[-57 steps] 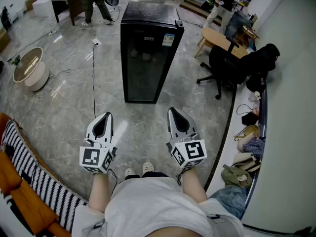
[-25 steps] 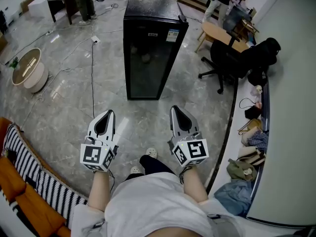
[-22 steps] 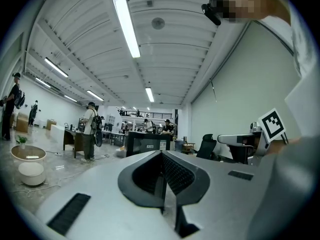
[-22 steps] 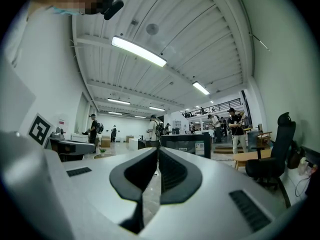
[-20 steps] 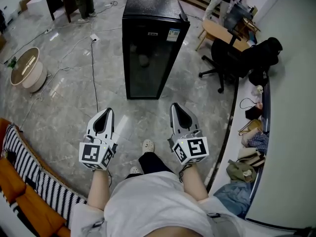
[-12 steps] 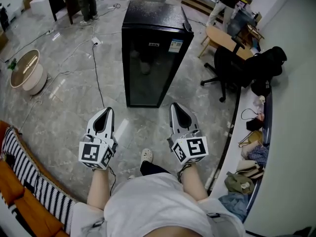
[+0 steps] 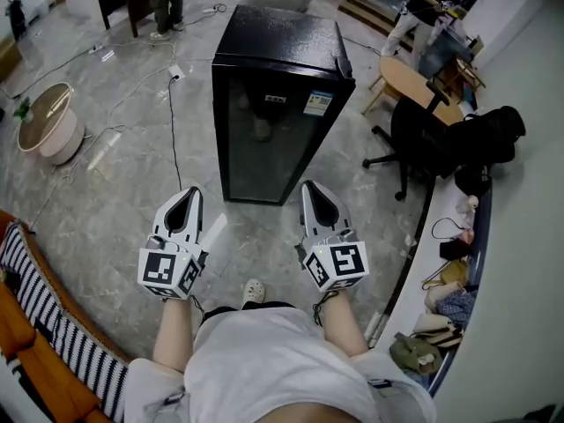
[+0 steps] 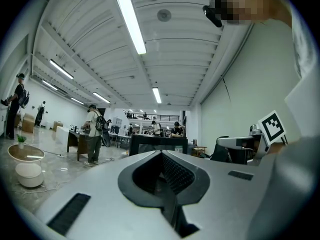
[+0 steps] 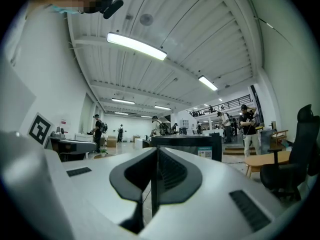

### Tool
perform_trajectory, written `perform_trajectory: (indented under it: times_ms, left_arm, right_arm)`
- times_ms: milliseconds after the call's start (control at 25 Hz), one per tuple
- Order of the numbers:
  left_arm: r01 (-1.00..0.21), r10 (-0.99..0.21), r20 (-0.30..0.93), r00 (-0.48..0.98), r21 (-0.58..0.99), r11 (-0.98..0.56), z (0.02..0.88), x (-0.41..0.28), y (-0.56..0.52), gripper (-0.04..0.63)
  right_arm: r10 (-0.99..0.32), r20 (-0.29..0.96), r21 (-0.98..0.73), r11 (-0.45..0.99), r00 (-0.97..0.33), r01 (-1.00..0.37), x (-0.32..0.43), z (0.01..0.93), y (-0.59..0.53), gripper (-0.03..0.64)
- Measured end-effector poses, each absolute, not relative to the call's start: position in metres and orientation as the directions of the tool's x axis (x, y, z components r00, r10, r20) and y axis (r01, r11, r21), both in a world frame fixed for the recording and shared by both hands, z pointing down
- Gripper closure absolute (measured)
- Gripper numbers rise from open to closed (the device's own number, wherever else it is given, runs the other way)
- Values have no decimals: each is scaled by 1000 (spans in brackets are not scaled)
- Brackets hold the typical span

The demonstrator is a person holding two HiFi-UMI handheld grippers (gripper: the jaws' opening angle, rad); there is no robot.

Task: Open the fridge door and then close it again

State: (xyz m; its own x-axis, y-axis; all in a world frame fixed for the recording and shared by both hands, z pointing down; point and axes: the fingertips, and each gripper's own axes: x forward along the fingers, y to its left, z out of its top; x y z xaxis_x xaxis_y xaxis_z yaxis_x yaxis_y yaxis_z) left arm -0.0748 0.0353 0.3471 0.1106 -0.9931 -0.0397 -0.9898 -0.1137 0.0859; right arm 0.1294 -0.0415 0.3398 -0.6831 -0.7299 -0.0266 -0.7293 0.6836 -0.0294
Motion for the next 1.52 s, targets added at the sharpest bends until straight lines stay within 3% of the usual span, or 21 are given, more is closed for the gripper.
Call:
perform_trajectory:
  times_ms: [800,1520]
  left_arm:
    - [-989,-989,55,136,68,-132,369,-117,-63,580]
    - [-964,-939,231,254,144,-225,452,-151,-130,580]
  right_arm:
    - [-742,44,-85,664,-669,-743,84,372,-140,592]
    - [-798,246,-113,539,-549,-834,63,457,-191,592]
